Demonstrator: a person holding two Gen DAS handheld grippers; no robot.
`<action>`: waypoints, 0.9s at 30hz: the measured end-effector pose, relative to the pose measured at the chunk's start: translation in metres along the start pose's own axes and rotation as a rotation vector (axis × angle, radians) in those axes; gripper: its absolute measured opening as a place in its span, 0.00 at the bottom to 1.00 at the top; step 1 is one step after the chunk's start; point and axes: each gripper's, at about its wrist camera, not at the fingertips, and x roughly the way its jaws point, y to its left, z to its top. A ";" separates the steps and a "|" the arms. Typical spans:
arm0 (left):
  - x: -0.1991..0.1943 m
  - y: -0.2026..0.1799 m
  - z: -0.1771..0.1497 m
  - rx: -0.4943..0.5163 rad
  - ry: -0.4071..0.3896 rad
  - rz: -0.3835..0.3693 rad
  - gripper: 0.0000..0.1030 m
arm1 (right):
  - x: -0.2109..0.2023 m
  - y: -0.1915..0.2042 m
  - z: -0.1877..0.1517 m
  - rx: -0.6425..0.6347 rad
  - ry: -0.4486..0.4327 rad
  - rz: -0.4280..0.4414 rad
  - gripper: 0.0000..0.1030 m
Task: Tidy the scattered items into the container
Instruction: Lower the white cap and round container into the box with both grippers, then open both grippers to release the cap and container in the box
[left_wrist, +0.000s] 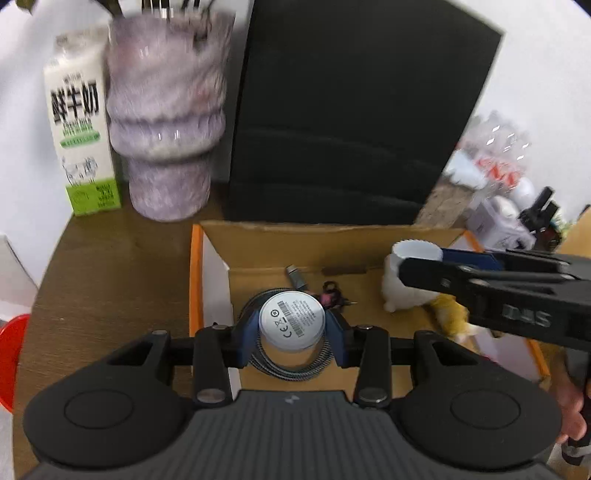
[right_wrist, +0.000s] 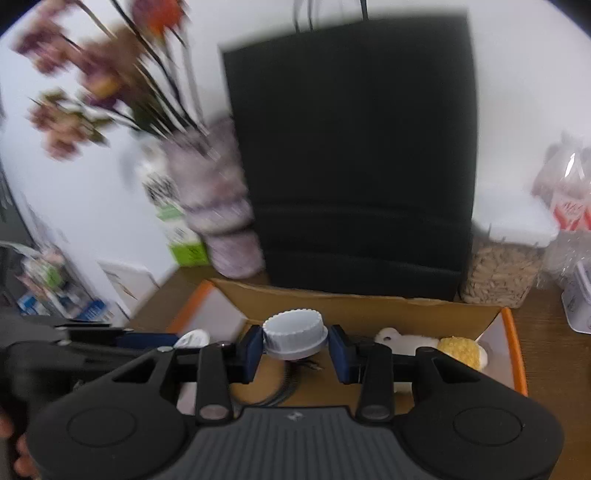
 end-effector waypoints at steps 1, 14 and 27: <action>0.007 0.001 0.001 -0.001 0.014 -0.001 0.40 | 0.016 -0.003 0.002 0.000 0.028 -0.021 0.37; 0.027 0.004 0.002 0.042 0.052 0.004 0.57 | 0.085 -0.018 -0.004 0.060 0.149 -0.065 0.61; -0.071 -0.002 -0.011 0.010 -0.087 0.001 0.81 | -0.022 -0.005 0.005 0.012 0.029 -0.068 0.74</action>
